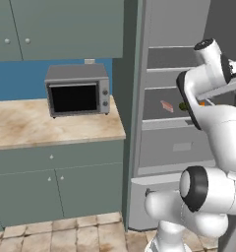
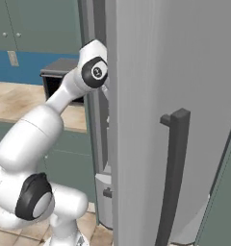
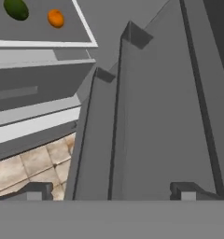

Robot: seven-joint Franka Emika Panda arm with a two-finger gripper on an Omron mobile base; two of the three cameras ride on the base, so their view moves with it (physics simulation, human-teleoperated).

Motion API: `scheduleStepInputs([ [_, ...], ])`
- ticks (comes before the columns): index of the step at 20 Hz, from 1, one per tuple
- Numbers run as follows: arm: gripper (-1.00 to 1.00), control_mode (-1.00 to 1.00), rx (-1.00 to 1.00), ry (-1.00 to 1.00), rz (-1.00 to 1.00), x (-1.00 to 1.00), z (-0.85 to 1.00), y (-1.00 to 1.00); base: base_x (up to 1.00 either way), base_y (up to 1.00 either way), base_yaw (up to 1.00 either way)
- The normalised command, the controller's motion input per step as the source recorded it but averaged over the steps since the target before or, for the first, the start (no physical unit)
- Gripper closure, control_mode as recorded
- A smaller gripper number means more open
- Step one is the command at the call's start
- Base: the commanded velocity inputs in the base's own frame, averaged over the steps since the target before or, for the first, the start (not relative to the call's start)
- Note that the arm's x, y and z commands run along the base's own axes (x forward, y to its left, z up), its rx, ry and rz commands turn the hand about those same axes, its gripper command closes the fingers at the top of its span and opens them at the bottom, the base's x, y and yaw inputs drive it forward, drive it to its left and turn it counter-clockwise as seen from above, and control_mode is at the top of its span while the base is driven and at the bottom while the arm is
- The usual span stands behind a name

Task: Open the fridge, remove the tangerine, lime, and steak, and place them on any counter.

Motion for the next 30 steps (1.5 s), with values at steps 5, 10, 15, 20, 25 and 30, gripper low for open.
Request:
scheduleStepInputs([
  [5, -1.00, -1.00, 0.11, -0.15, -0.14, -0.67, 0.00, -1.00, 0.00, 0.00, 0.00],
  [10, -1.00, -1.00, 0.12, -0.07, -0.11, -0.29, -0.02, -1.00, 0.00, 0.00, 0.00],
  [15, -1.00, -1.00, 0.06, -0.02, 0.02, -0.04, 0.04, -0.15, 0.00, 0.00, 0.00],
  [20, -1.00, -1.00, 0.00, -0.07, 0.23, -0.24, 0.08, 1.00, 0.00, 0.00, 0.00],
  [25, -1.00, -1.00, 0.05, -0.26, 0.38, -0.21, 0.00, 1.00, 0.00, 0.00, 0.00],
  [30, -1.00, -1.00, 0.06, -0.17, 0.44, -0.06, 0.00, 1.00, 0.00, 0.00, 0.00],
])
